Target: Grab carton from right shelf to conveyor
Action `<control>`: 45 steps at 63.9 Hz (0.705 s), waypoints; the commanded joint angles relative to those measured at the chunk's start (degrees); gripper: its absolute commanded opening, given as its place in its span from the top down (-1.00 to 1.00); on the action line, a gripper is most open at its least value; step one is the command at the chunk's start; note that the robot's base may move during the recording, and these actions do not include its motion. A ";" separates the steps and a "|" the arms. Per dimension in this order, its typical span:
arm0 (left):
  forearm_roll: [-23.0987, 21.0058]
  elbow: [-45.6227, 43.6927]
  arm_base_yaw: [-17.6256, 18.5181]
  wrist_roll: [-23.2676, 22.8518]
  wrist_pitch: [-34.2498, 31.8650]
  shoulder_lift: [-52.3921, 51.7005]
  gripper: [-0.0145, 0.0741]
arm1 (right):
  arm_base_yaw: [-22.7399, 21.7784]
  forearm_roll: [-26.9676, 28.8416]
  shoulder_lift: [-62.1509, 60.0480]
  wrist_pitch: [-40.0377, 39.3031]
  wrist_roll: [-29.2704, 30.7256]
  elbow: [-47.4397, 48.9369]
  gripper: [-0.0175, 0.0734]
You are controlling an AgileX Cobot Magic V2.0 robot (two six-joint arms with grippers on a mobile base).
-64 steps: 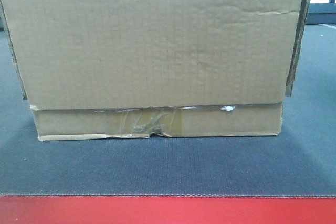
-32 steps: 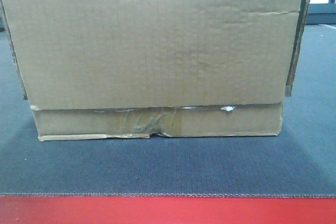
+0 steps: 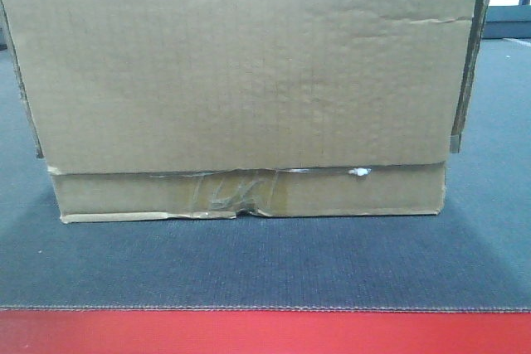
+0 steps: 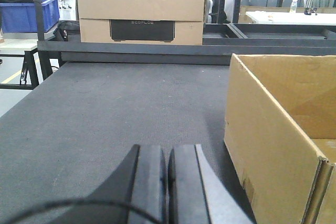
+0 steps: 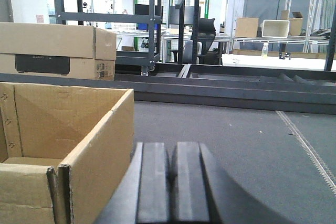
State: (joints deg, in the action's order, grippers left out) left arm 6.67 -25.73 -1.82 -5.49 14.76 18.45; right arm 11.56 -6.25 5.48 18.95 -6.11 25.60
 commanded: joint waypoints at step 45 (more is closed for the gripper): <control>-0.13 4.82 -0.22 0.45 -5.28 -1.92 0.64 | -0.22 -0.65 -0.24 -1.03 0.15 -0.15 0.76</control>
State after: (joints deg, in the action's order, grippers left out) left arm 6.67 -22.80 -1.92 -5.49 12.45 17.88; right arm 11.56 -6.25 5.50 18.95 -6.11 25.60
